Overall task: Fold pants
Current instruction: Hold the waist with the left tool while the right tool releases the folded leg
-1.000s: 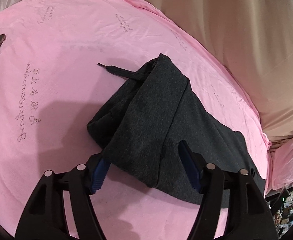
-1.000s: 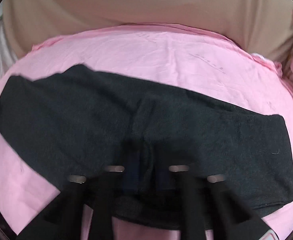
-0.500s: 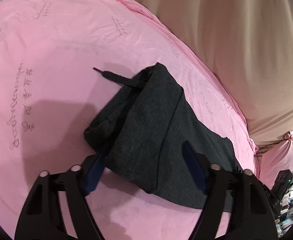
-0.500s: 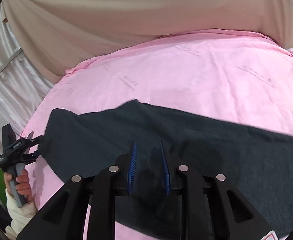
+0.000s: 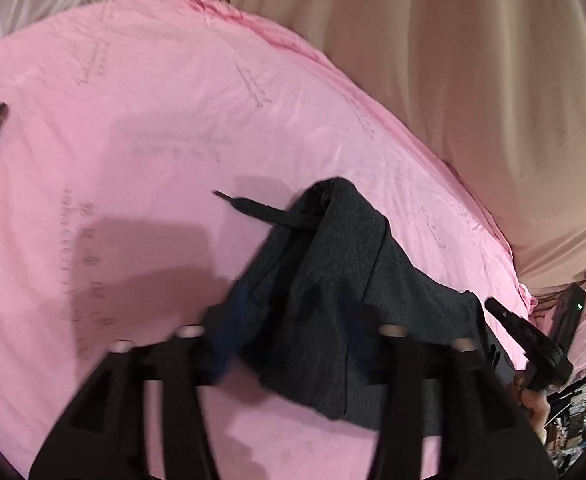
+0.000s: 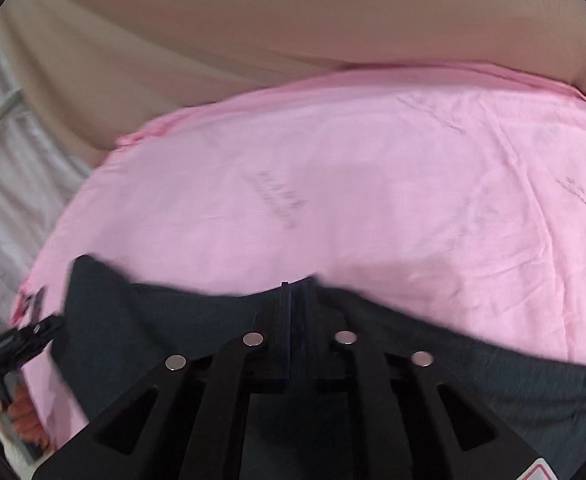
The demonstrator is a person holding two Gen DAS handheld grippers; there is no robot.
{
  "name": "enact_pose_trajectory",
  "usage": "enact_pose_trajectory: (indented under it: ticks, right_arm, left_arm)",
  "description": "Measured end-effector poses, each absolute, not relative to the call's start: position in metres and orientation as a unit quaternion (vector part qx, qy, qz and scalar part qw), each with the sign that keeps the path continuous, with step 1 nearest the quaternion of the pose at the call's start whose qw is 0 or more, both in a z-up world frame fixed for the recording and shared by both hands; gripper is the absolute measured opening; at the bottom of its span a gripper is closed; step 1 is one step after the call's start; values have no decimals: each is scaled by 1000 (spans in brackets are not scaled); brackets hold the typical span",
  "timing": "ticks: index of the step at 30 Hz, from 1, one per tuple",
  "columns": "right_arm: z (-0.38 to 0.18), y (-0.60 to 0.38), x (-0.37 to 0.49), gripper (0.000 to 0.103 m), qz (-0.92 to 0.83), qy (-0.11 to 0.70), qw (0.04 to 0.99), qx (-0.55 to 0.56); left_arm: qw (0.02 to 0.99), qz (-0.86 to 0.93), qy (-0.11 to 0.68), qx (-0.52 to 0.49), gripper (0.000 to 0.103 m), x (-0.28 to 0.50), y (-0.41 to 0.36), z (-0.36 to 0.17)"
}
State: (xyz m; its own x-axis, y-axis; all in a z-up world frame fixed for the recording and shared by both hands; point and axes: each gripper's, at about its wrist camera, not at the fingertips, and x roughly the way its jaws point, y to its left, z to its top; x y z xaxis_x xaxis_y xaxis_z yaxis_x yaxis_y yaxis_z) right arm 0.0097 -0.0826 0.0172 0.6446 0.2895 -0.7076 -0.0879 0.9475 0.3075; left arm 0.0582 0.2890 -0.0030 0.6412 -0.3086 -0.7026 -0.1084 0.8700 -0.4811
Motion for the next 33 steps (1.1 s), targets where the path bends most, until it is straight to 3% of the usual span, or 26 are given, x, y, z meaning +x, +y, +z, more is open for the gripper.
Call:
enact_pose_trajectory:
  ticks: [1,6,8,9,11,12,16,20,23,25,29,32,33]
  right_arm:
    - [19,-68,-1,10,124,405,899,107]
    - [9,-4,-30,17,188,413,888,67]
    - [3,13,-41,24,196,411,888,62]
    - [0,17,-47,31,195,410,889,62]
    - [-3,19,-57,36,192,410,889,67]
    - [-2,12,-65,39,183,407,892,75]
    - [7,-57,-109,48,99,377,915,109]
    - [11,-174,-171,52,-69,349,920,165]
    - [7,-266,-222,68,-214,316,901,204]
    - [-2,-309,-244,70,-265,317,880,234]
    - [-37,-354,-252,70,-213,346,856,319]
    - [-37,-350,-242,76,-195,335,871,302]
    - [-36,-347,-236,71,-183,338,873,299]
  left_arm:
    - [875,-45,417,-243,96,53,293,-2]
    - [841,-69,447,-297,97,44,299,-29]
    - [857,-64,430,-276,87,43,290,-25]
    - [853,-83,433,-278,67,48,286,-26]
    - [855,-67,433,-278,54,57,280,-28]
    - [855,-65,436,-273,34,61,279,-29]
    - [846,-81,425,-312,19,58,288,-20]
    - [847,-115,406,-323,17,34,300,8]
    - [848,-112,413,-313,17,35,298,11]
    - [849,-91,425,-300,17,40,292,6]
    - [842,-42,448,-297,17,52,287,-13]
    - [834,-25,458,-306,17,64,288,-22]
    - [833,-24,459,-307,17,66,288,-23]
